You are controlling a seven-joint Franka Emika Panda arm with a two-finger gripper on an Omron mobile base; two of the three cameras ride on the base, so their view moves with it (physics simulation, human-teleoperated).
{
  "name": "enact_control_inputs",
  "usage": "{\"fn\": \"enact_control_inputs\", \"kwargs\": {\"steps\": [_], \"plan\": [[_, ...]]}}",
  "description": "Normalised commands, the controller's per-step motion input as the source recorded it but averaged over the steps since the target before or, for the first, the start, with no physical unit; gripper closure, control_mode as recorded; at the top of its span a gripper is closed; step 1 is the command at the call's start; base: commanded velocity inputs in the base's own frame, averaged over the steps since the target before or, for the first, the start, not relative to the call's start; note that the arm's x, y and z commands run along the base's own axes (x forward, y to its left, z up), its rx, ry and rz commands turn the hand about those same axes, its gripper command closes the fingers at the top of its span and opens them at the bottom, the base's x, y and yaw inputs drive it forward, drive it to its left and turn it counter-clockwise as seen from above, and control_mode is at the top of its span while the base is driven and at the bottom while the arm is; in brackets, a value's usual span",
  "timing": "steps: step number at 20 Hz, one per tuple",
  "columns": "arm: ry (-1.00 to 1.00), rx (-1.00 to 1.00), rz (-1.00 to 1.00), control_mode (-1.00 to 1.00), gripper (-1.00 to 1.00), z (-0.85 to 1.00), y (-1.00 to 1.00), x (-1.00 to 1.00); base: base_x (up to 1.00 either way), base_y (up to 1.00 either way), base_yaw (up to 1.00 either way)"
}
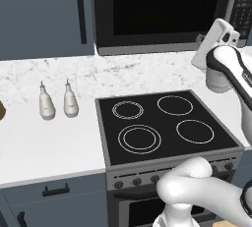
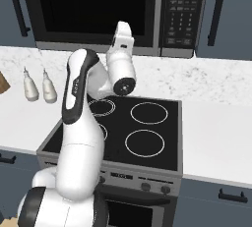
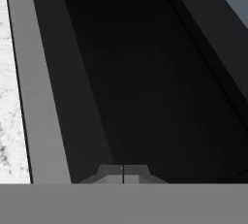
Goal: Open the microwave, place the bowl with waffle inside the microwave, then close the microwave door and turn it on.
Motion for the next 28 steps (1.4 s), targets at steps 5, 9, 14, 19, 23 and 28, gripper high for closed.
{"fn": "enact_control_inputs", "kwargs": {"steps": [5,9,14,19,23,28], "plan": [[0.00,0.00,0.11,-1.00,1.00,0.02,-0.99,-0.23,0.00,0.00,0.00],[0.14,-0.03,0.00,-1.00,1.00,0.07,-0.67,-0.52,0.00,0.00,0.00],[0.00,0.00,0.00,-1.00,1.00,-0.20,-0.50,0.13,0.00,0.00,0.00],[-0.06,-0.02,-0.03,-1.00,1.00,-0.29,-0.35,0.35,0.00,0.00,0.00],[-0.02,-0.07,-0.01,-1.00,1.00,-0.45,-0.17,0.30,0.00,0.00,0.00],[-0.03,0.00,-0.03,-1.00,1.00,-0.02,-0.21,0.38,0.00,0.00,0.00]]}}
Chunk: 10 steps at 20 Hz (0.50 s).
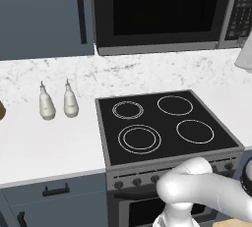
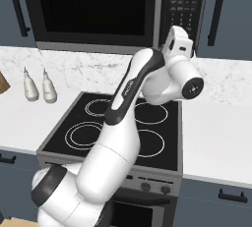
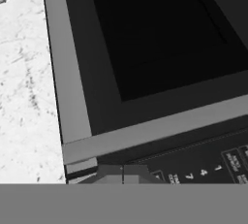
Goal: Open the microwave, place the bowl with waffle inside the microwave, then close the microwave door and turn it on.
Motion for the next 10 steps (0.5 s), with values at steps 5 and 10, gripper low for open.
{"fn": "enact_control_inputs", "kwargs": {"steps": [5,10], "plan": [[0.00,0.00,-0.04,-1.00,1.00,0.04,-0.22,0.73,0.00,0.00,0.00],[0.00,0.00,-0.05,-1.00,1.00,-0.11,-0.23,0.93,0.00,0.00,0.00]]}}
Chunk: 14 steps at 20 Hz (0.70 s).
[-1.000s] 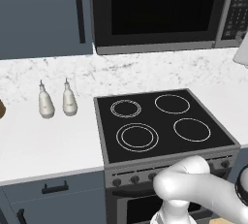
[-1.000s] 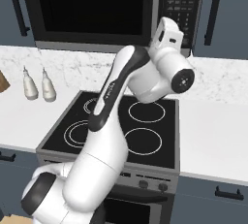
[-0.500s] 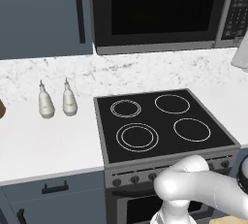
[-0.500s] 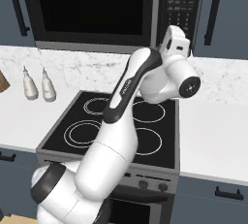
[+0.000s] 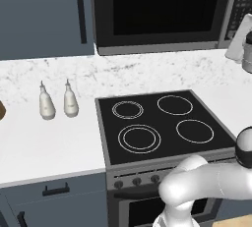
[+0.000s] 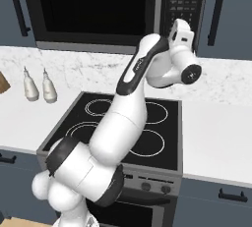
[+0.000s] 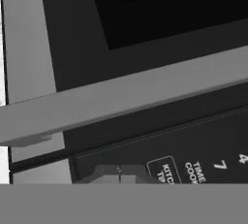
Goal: Open the microwave, place the bowl with waffle inside the microwave, then close the microwave door and turn it on.
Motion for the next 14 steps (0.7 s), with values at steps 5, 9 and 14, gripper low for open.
{"fn": "enact_control_inputs", "kwargs": {"steps": [5,9,14], "plan": [[-0.06,0.00,-0.04,-1.00,1.00,-0.30,-0.28,0.24,0.00,0.00,0.00],[-0.22,0.00,-0.05,-1.00,1.00,-0.04,-0.30,-0.86,0.00,0.00,0.00],[-0.24,-0.02,-0.02,-1.00,1.00,-0.16,-0.02,-1.00,0.00,0.00,0.00]]}}
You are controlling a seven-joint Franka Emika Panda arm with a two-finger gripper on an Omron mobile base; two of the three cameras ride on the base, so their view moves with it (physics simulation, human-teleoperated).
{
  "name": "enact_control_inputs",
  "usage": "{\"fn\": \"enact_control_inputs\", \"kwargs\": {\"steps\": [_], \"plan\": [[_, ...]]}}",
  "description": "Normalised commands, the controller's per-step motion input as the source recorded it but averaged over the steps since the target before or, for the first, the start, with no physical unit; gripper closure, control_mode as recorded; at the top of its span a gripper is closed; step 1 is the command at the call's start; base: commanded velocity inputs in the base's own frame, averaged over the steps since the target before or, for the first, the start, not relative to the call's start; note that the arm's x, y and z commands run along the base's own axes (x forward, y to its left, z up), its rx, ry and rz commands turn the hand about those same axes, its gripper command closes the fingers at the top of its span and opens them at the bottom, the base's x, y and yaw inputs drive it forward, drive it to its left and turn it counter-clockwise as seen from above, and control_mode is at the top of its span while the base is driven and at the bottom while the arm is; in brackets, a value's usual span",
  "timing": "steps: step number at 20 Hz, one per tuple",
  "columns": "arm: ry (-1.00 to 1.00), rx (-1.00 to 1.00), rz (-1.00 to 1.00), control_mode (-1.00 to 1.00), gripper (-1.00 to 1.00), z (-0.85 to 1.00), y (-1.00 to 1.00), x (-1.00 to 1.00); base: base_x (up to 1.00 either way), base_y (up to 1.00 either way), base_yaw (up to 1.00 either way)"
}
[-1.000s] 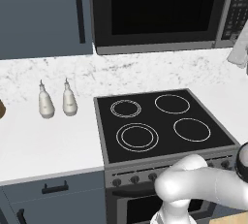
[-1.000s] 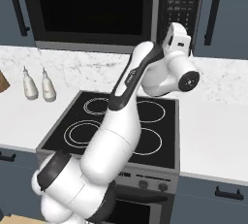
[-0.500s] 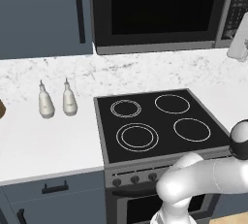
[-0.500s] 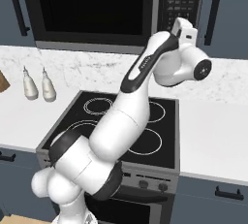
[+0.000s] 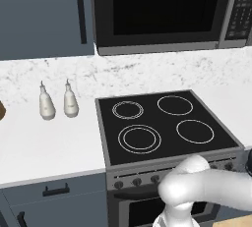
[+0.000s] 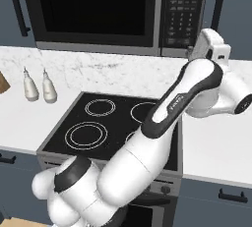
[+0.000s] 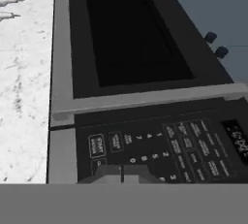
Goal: Open the microwave, place the bowl with waffle inside the microwave, then close the microwave door and turn it on.
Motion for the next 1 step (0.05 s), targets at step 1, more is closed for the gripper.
{"fn": "enact_control_inputs", "kwargs": {"steps": [1], "plan": [[-0.15,-0.07,0.00,-1.00,1.00,-0.21,0.05,-1.00,0.00,0.00,0.00]]}}
